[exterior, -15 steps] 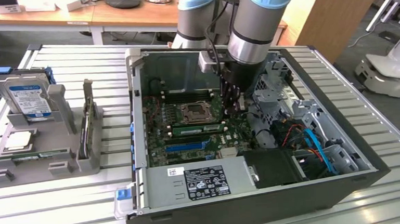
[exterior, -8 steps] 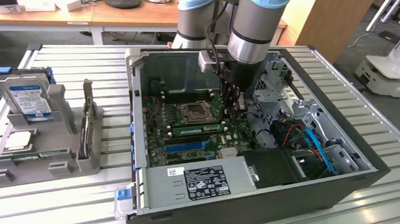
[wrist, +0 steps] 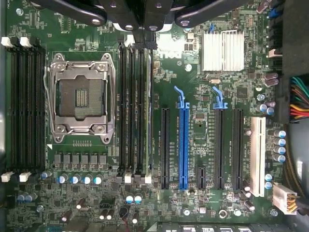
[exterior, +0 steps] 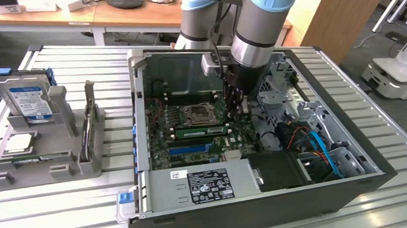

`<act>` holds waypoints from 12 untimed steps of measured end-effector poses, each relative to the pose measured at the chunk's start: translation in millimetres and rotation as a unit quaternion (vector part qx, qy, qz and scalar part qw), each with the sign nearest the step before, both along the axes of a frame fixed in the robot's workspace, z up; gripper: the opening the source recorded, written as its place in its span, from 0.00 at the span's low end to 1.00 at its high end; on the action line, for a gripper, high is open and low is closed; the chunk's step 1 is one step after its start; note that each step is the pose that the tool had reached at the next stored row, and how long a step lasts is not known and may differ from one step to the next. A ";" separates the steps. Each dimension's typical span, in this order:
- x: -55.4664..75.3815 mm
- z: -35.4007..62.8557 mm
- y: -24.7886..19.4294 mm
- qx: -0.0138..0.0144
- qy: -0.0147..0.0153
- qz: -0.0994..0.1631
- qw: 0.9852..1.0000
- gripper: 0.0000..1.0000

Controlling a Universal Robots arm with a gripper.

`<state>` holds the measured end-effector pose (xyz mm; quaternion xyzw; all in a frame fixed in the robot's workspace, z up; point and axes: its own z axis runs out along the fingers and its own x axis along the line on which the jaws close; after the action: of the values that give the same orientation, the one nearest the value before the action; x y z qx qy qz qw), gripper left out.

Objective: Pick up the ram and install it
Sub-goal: 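Press down the ram until it locks into place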

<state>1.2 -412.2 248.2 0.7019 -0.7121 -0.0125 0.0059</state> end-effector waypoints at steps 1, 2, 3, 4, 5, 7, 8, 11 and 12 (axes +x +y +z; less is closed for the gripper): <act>0.0 -0.9 0.0 0.000 0.000 0.000 1.000 0.11; 0.0 -1.9 0.0 0.000 0.000 0.000 1.000 0.11; 0.0 -2.9 0.0 0.000 0.000 0.000 1.000 0.11; 0.0 -3.9 0.0 0.000 0.000 0.000 1.000 0.11; 0.0 -4.9 0.0 0.000 0.000 0.000 1.000 0.11; 0.0 -7.0 0.0 0.000 0.000 0.000 1.000 0.11; 0.0 -8.0 0.0 0.000 0.000 0.000 1.000 0.11; 0.0 -9.4 0.0 0.000 0.000 0.000 1.000 0.11; 0.0 -9.4 0.0 0.000 0.000 0.000 1.000 0.11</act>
<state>1.2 -412.3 238.8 0.7019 -0.7121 -0.0125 0.0060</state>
